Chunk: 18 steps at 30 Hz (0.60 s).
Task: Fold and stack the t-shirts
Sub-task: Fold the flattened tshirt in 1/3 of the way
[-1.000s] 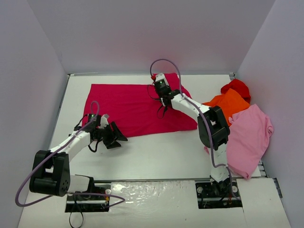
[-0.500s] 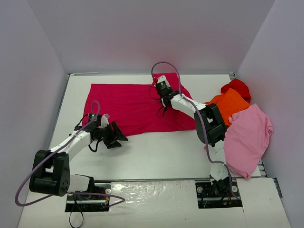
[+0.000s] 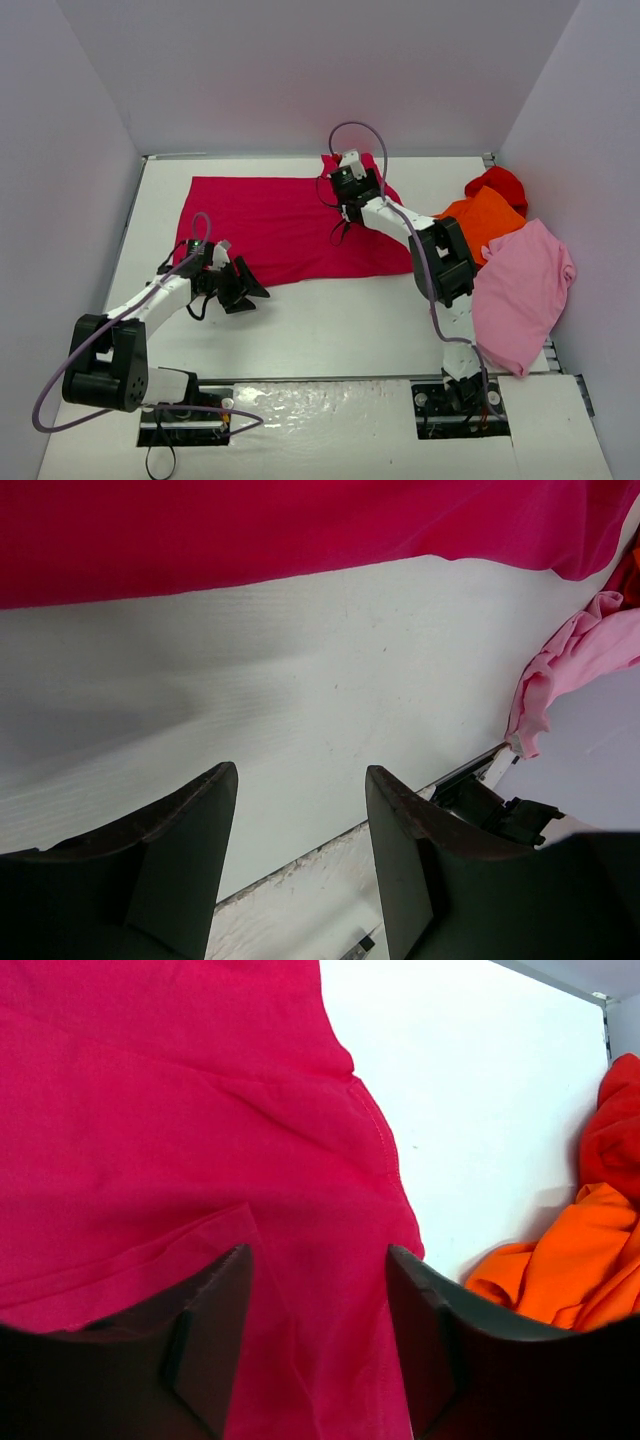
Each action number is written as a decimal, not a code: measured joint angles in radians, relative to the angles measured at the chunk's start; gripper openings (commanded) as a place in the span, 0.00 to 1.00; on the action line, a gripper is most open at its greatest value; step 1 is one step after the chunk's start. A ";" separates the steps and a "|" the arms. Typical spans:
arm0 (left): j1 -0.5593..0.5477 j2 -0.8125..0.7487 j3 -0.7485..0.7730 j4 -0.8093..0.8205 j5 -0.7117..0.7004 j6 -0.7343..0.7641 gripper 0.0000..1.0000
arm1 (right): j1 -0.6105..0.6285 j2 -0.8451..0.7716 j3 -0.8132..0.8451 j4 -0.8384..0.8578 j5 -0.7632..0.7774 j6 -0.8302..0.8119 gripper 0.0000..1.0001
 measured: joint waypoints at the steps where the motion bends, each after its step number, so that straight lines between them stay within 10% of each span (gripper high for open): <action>1: 0.000 0.001 0.000 0.000 0.000 0.000 0.50 | 0.000 -0.005 -0.012 0.002 -0.013 0.016 0.02; 10: -0.005 -0.007 0.001 -0.009 -0.035 0.006 0.23 | 0.012 -0.122 -0.174 -0.051 -0.313 0.189 0.10; 18: -0.012 -0.339 0.141 -0.170 -0.308 0.054 0.38 | 0.140 -0.198 -0.192 -0.030 -0.716 0.272 0.45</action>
